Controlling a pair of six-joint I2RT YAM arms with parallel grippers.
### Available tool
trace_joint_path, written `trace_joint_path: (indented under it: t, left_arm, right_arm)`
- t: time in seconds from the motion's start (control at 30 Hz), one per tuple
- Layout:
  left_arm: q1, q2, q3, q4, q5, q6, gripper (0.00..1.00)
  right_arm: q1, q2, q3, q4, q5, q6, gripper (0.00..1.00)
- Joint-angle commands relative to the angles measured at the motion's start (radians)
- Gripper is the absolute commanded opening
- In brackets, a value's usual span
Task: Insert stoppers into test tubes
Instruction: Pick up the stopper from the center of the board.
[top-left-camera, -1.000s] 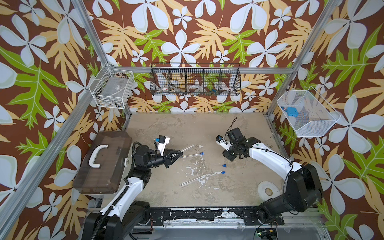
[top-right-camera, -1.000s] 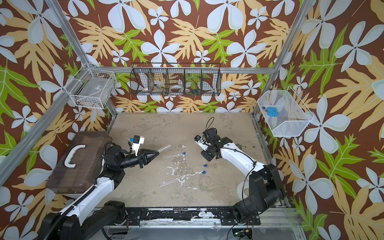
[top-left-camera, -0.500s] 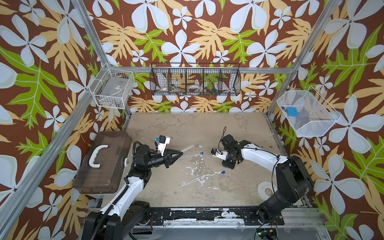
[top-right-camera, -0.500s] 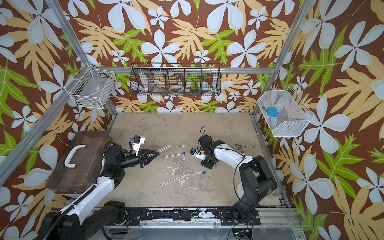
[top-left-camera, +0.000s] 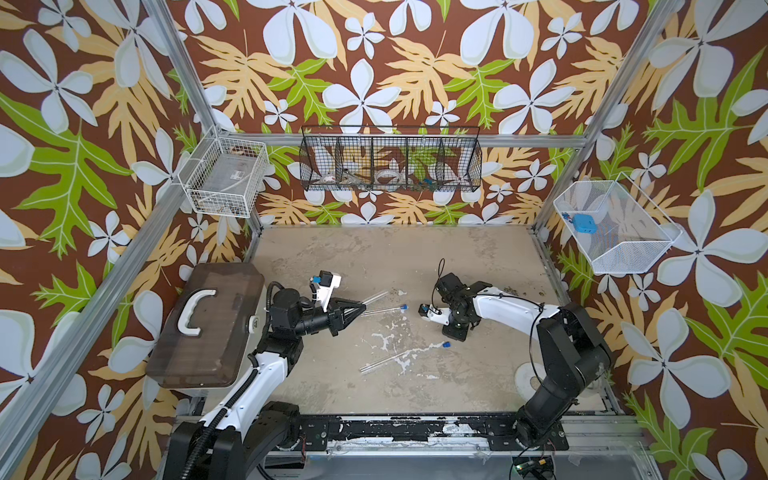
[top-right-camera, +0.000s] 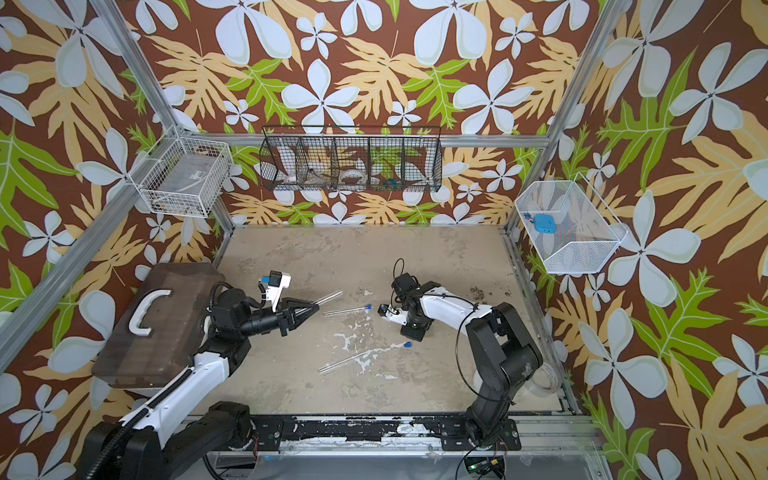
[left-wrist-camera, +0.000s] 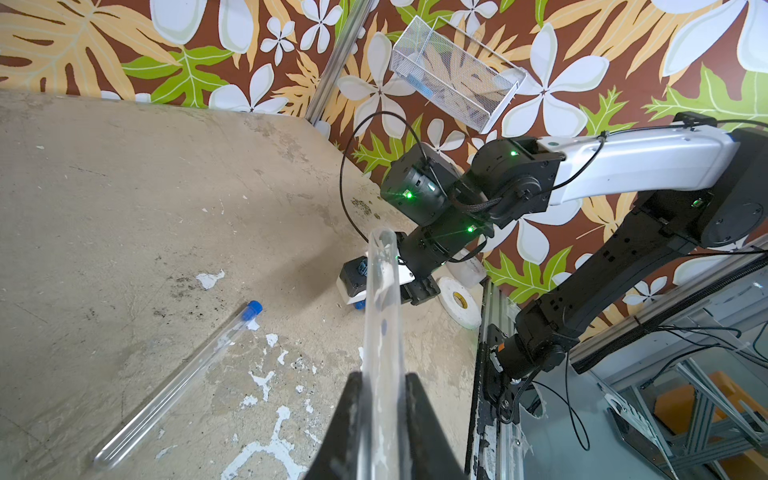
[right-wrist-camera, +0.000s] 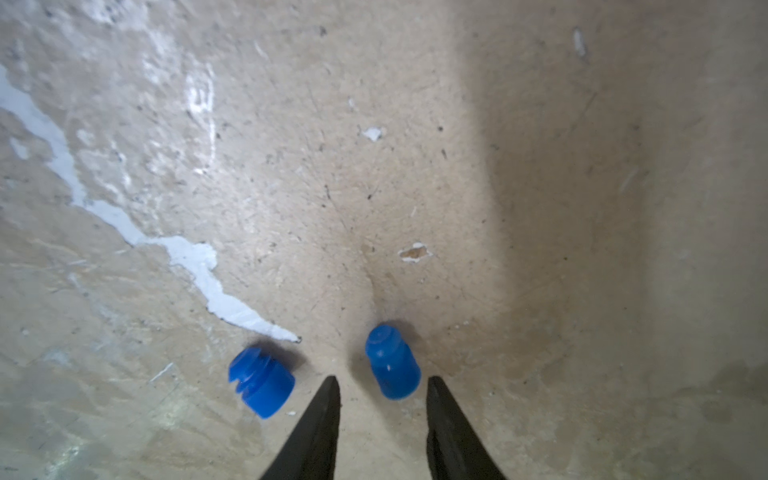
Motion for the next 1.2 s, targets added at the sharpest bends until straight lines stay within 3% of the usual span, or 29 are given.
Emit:
trace_joint_path:
  t: [0.0, 1.17]
  left_arm:
    - [0.0, -0.004, 0.007, 0.009, 0.001, 0.013, 0.0]
    - [0.0, -0.013, 0.001, 0.009, 0.0, 0.011, 0.0]
  right_arm:
    - [0.001, 0.015, 0.008, -0.007, 0.019, -0.008, 0.37]
    - [0.01, 0.076, 0.028, 0.008, 0.049, 0.004, 0.22]
